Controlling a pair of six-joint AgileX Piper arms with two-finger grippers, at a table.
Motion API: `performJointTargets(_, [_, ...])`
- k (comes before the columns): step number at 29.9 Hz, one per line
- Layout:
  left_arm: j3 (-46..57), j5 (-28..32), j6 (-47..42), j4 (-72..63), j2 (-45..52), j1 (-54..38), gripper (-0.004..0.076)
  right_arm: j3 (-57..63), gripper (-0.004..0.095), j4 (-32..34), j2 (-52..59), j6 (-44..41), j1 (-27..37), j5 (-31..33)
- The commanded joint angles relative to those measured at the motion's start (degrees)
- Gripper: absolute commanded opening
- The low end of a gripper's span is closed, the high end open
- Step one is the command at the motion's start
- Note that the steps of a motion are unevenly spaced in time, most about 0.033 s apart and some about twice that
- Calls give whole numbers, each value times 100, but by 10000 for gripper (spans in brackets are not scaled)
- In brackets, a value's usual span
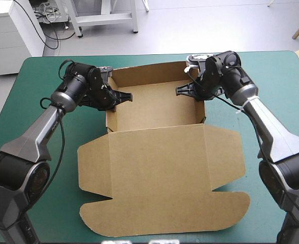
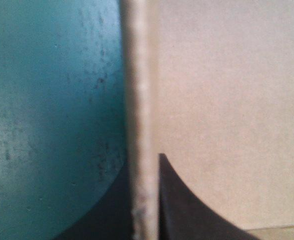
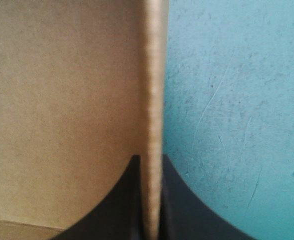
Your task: Fold the box
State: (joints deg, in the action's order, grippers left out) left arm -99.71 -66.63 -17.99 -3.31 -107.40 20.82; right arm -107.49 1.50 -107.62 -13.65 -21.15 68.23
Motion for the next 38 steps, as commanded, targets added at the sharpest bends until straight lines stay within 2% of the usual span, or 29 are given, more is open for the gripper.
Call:
performJointTargets(1, [-275,75,112,-57,1,-5,-8,-172,-12,-237,-20,127,48,-122])
performJointTargets(10, [-368,75,291,-227,-479,-5,-8,-172,-16,-242,-514,151,164,-122])
performJointTargets(18, [-391,166,347,-237,-677,-5,-8,-172,-15,-267,-553,523,331,-122])
performJointTargets(21, [-405,188,522,-237,-729,-5,-7,-172,18,-425,-568,574,398,-122])
performJointTargets(23, [-419,188,562,-237,-766,-5,5,-172,94,-517,-581,587,444,-122])
performJointTargets(25, [-419,218,562,-230,-766,-5,44,-172,216,-558,-581,587,490,-122])
performJointTargets(28, [-419,273,562,-230,-766,-5,131,-172,497,-632,-581,623,504,-122])
performJointTargets(32, [-419,324,562,-203,-766,-5,305,-172,840,-632,-581,692,504,-122])
performJointTargets(35, [-419,324,562,-105,-766,-5,424,-172,931,-621,-581,715,504,-122])
performJointTargets(38, [-508,222,562,-67,-766,-5,448,-172,930,-621,-581,715,504,-148])
